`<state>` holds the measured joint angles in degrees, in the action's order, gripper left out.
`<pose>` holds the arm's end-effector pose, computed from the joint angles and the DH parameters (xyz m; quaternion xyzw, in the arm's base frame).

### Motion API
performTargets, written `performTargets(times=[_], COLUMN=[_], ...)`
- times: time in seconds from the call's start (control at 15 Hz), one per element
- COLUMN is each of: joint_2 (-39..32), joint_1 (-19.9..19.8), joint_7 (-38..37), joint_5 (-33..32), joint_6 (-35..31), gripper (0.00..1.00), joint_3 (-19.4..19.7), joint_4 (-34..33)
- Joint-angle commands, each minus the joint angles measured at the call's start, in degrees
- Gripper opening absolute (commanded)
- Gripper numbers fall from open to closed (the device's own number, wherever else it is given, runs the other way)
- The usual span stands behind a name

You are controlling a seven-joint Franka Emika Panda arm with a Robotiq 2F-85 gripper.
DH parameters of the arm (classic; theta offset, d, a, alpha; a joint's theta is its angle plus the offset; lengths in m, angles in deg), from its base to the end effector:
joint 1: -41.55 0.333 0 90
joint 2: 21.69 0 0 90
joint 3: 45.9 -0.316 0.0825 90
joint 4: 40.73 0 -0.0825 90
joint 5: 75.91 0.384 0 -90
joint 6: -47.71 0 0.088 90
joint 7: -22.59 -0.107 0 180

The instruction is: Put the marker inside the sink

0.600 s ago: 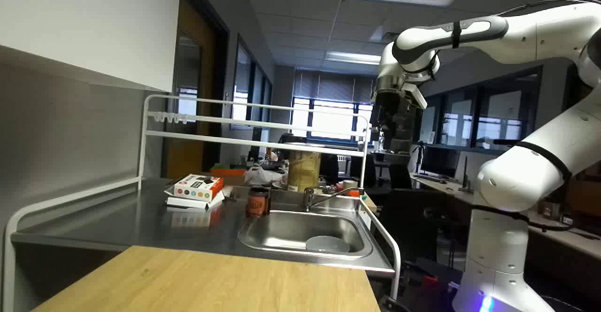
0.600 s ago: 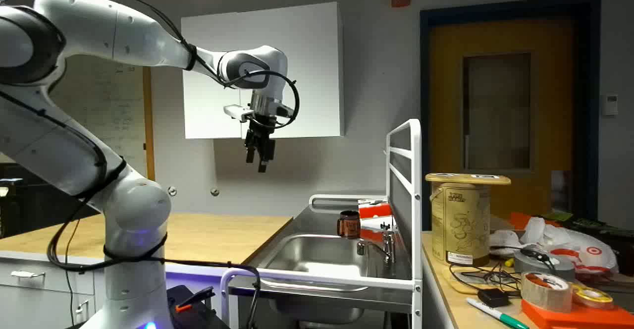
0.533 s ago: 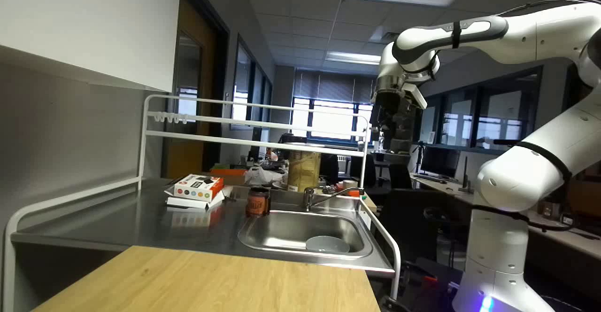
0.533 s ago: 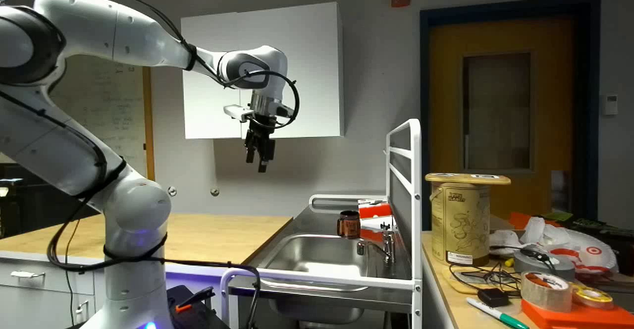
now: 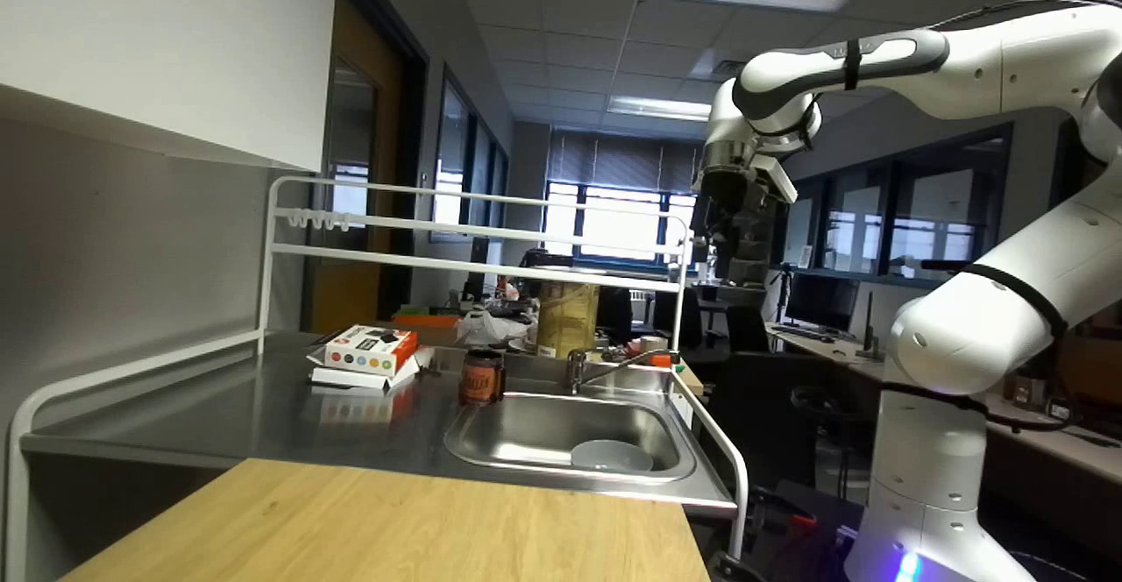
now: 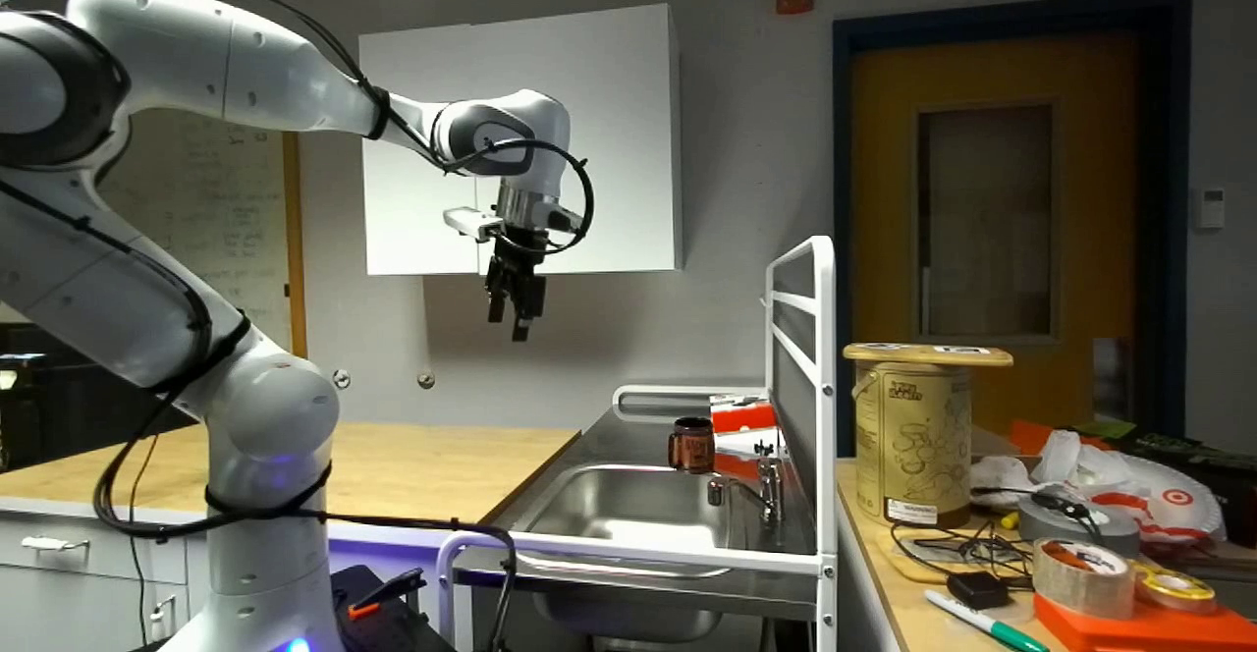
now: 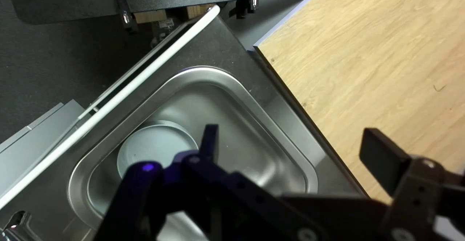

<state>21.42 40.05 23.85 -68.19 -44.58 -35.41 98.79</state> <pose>0.3110 -0.0630 0.5445 -0.9882 0.0715 0.0284 0.1322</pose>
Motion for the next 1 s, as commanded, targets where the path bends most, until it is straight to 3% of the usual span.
performTargets(times=[0.0,0.6,0.93], joint_2=[-0.3,-1.2,-8.1], joint_1=[-1.7,-2.2,-2.4], joint_7=[0.9,0.0,-5.3], joint_5=[0.7,1.5,6.6], joint_6=[0.3,0.5,-9.4], gripper=[1.00,1.00,1.00], joint_3=[-1.2,-0.9,-3.5], joint_4=[-0.2,-1.0,-2.6])
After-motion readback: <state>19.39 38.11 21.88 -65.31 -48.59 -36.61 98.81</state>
